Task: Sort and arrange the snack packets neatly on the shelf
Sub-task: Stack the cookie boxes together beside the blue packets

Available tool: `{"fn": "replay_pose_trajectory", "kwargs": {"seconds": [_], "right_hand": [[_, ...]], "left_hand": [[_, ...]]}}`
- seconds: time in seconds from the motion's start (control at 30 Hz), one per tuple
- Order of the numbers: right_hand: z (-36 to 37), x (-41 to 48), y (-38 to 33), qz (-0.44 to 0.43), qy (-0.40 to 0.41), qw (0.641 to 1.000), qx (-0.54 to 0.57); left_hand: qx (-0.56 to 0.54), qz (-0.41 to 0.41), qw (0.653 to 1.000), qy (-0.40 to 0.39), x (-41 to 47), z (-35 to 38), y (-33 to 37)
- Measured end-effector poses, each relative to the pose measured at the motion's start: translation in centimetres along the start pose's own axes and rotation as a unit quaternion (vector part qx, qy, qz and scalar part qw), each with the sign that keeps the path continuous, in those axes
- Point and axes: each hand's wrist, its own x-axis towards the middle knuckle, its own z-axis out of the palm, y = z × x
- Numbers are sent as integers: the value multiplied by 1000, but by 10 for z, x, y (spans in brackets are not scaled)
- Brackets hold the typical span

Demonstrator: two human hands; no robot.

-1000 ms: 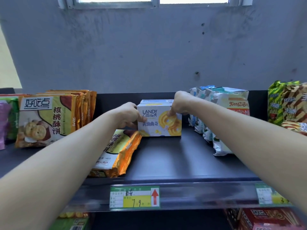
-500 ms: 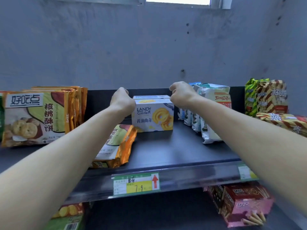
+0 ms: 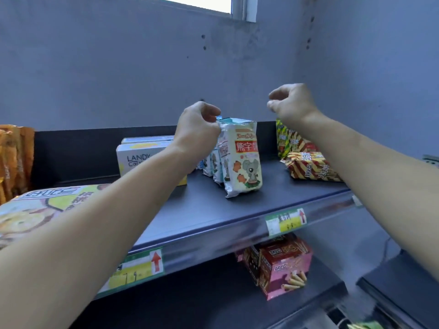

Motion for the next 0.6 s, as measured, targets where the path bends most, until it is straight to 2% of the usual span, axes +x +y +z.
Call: {"fn": "replay_pose_trajectory", "kwargs": {"seconds": [0.23, 0.6], "right_hand": [[-9, 21, 44, 20, -31, 999, 18], [19, 80, 83, -20, -180, 983, 14]], "left_hand": [[2, 2, 1000, 4, 7, 31, 15], [68, -10, 997, 40, 20, 74, 32]]}}
